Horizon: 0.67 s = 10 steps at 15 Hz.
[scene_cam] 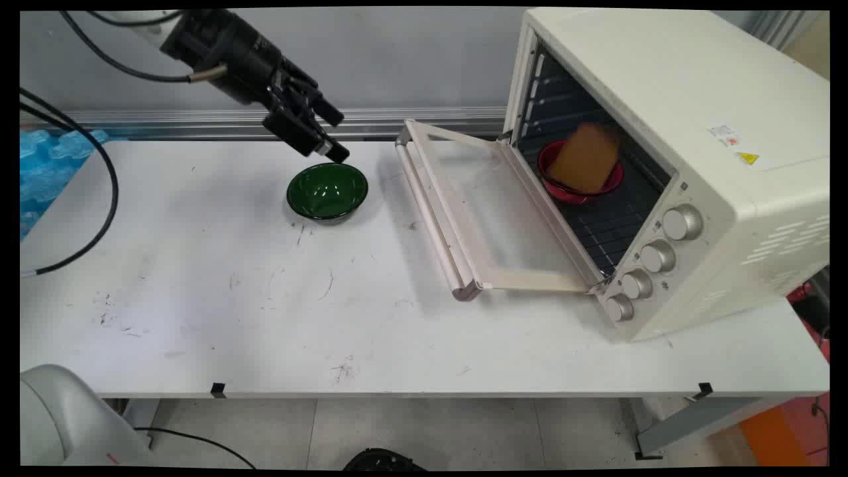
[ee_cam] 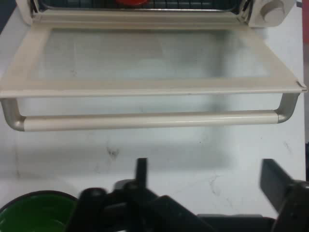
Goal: Close the oven
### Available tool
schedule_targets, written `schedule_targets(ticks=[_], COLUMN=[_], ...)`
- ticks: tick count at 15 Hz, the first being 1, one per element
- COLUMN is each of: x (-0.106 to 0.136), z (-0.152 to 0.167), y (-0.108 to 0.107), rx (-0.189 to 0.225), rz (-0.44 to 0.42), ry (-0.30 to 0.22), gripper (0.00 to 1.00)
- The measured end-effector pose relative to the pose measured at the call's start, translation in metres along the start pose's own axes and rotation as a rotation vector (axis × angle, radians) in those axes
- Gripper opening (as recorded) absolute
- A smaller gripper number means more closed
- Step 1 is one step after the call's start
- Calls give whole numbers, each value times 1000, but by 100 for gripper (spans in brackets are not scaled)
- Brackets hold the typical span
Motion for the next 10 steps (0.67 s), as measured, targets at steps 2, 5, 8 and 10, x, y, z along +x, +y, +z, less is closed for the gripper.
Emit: schedule_targets(ticks=[2, 5, 8, 10], x=[-6, -17, -33, -48], z=[6, 18, 31, 43], y=[1, 1, 2, 4], rx=[1, 6, 7, 1], rz=[-7, -21, -38, -42], ry=[-1, -9, -15, -18], gripper=[0, 0, 0, 0])
